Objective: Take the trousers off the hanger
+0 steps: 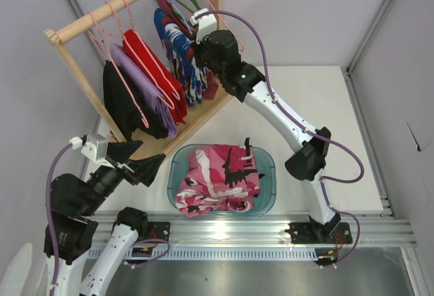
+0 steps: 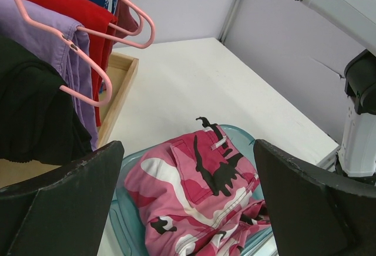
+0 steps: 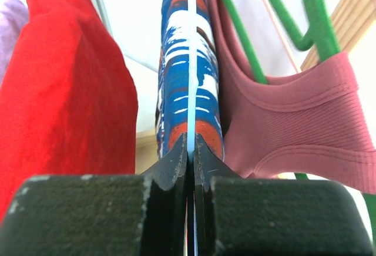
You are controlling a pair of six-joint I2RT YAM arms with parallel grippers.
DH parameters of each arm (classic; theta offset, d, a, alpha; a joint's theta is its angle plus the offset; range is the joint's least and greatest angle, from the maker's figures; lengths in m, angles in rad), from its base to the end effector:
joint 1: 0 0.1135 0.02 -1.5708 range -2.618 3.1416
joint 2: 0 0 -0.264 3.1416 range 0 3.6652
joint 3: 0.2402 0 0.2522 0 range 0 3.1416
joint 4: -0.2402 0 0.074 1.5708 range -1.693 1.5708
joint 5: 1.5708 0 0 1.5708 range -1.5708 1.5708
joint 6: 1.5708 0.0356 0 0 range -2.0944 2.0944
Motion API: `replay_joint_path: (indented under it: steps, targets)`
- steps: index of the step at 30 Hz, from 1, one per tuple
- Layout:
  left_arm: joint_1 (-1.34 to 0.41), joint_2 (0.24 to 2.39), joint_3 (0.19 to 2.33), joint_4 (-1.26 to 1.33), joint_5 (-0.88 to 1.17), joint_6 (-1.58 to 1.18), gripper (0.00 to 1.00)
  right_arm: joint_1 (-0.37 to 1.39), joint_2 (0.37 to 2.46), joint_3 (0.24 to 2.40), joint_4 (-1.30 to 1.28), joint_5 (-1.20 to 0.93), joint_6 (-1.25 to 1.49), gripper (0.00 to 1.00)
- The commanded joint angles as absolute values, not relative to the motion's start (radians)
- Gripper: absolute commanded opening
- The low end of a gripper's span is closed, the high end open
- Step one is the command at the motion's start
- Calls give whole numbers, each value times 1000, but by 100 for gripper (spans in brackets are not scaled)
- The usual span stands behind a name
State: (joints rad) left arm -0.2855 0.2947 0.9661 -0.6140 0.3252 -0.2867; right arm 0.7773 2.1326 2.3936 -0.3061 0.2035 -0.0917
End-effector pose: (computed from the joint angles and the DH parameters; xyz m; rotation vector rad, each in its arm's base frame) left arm 0.0250 -0.0192 0.3957 0.2658 1.5350 -0.7003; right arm 0.3547 0.3389 0.4532 -0.5384 1.5355 0.3646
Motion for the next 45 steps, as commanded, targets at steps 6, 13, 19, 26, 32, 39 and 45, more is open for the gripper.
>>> replay_joint_path:
  steps: [6, 13, 19, 26, 32, 39, 45]
  targets:
    - [-281, 362, 989, -595, 356, -284, 99, 782, 2048, 2529, -49, 244, -133, 0]
    - [-281, 383, 994, -598, 356, -290, 99, 779, 2091, 2609, 43, 207, -124, 0]
    - [-281, 382, 986, -600, 350, -301, 99, 781, 2117, 2658, 57, 167, -112, 0]
    - [-281, 390, 980, -586, 356, -313, 99, 781, 2072, 2585, 127, 149, -91, 0]
    - [-279, 390, 977, -589, 357, -314, 100, 782, 1997, 2496, 147, 97, -86, 0]
    - [-281, 406, 976, -563, 380, -316, 99, 782, 1898, 2367, 199, 112, -45, 0]
    - [-281, 407, 977, -561, 385, -319, 100, 782, 1901, 2398, 193, 132, -21, 0]
